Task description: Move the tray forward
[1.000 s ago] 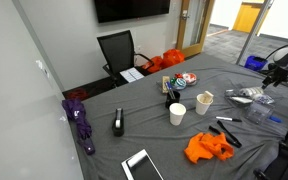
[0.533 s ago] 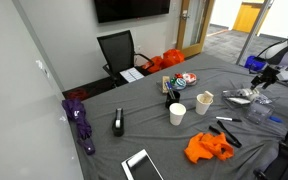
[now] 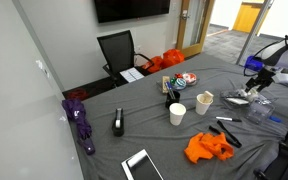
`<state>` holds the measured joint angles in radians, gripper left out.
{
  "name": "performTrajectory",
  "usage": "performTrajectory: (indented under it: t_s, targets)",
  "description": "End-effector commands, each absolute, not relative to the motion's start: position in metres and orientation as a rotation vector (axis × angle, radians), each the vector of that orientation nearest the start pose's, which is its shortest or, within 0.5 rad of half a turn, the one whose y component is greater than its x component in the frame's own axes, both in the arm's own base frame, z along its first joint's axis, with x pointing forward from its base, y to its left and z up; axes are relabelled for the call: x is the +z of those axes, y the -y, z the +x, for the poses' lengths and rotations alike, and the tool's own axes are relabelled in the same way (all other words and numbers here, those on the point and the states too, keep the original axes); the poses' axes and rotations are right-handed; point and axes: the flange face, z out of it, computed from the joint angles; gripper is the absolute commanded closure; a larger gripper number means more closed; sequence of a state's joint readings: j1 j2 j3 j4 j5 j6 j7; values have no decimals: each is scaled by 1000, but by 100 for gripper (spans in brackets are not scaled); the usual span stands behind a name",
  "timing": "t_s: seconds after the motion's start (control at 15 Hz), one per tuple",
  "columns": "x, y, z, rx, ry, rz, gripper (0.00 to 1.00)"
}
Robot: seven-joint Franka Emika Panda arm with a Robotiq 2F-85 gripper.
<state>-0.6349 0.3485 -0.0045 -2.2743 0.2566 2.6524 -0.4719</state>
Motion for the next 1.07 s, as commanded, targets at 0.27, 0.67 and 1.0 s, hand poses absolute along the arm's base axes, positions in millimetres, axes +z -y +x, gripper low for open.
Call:
performTrajectory:
  t_s: [0.27, 0.67, 1.0]
  targets:
    - [270, 290, 435, -126, -586, -3009, 0]
    - [298, 257, 439, -72, -430, -2981, 0]
    - [298, 239, 442, -117, -229, -2953, 0]
